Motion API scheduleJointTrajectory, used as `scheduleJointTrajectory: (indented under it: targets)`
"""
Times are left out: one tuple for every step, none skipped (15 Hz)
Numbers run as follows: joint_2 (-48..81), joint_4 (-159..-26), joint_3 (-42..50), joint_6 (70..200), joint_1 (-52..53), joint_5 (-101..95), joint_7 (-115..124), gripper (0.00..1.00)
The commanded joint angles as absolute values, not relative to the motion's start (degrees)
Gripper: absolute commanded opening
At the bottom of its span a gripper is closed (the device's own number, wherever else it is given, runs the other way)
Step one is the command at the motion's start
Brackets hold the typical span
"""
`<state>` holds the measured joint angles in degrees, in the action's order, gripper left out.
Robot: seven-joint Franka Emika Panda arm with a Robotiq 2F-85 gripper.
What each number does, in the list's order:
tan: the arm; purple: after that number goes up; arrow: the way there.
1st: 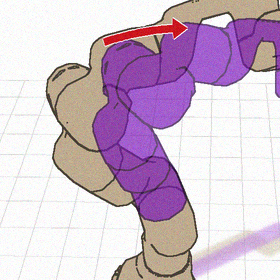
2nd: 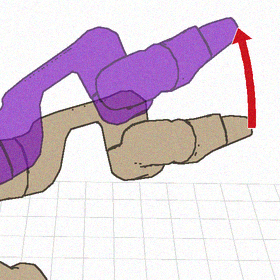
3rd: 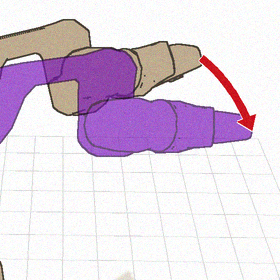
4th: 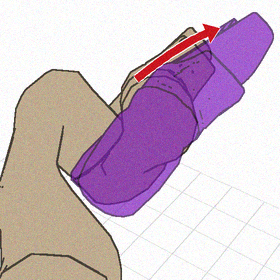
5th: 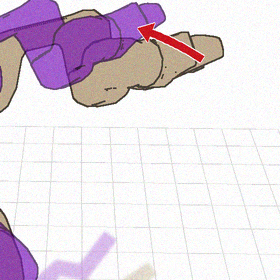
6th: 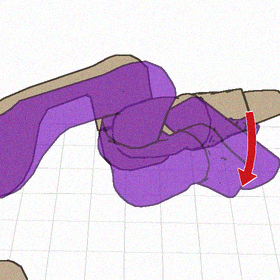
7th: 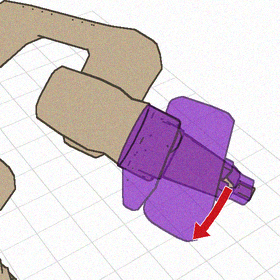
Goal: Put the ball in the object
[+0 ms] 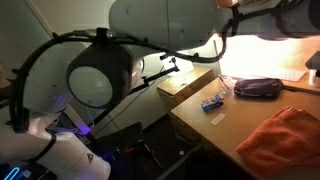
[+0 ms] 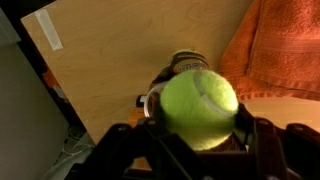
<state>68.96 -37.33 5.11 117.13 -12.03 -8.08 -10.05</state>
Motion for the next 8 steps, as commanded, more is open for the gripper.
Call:
scheduleJointTrajectory:
  targets:
    - [70.3,-35.2,5.9,117.3,-11.7,-8.5,-8.7,0.42]
    - [70.5,-35.0,6.0,117.3,-11.7,-8.7,-8.8,0.42]
    - [70.7,-34.7,6.0,117.4,-11.7,-8.7,-8.8,0.42]
    - [71.0,-34.4,6.2,117.8,-11.7,-8.7,-8.1,0.42]
    - [71.2,-34.1,6.2,118.1,-11.8,-8.6,-8.0,0.42]
    - [71.6,-33.7,6.3,118.6,-11.9,-8.5,-7.8,0.42]
    - [71.8,-33.4,6.4,119.2,-12.0,-8.4,-7.7,0.42]
    - [72.1,-33.1,6.4,119.6,-12.1,-8.4,-7.4,0.42]
